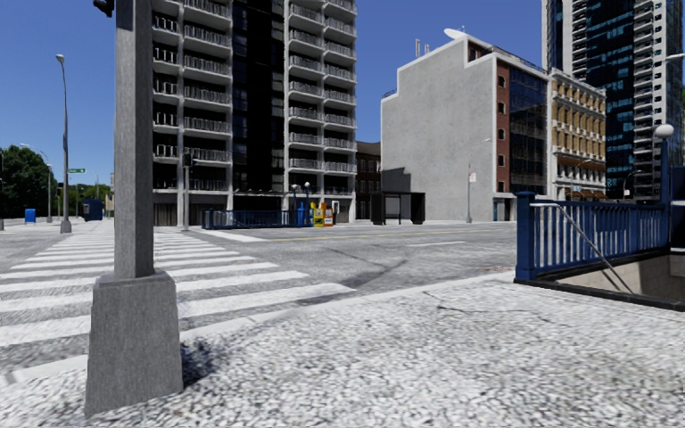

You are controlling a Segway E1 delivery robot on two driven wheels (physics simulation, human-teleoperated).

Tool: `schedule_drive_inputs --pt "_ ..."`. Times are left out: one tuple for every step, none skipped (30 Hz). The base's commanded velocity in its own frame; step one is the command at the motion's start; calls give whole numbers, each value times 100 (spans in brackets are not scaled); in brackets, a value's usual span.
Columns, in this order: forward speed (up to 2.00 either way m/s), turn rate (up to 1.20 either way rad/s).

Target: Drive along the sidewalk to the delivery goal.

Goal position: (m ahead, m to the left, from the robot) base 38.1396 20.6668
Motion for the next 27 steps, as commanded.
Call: schedule_drive_inputs --pt "133 0" --pt "133 0" --pt "132 0" --pt "132 0" --pt "132 3" --pt "132 3" --pt "132 8" --pt "132 14" --pt "132 18" --pt "132 20" --pt "132 20" --pt "132 24" --pt "132 30" --pt "132 34" --pt "132 37" --pt "132 37" --pt "132 39" --pt "132 40" --pt "132 41" --pt "131 42" --pt "131 42" --pt "130 42" --pt "127 44" --pt "126 47" --pt "125 52" --pt "125 52" --pt "124 53"
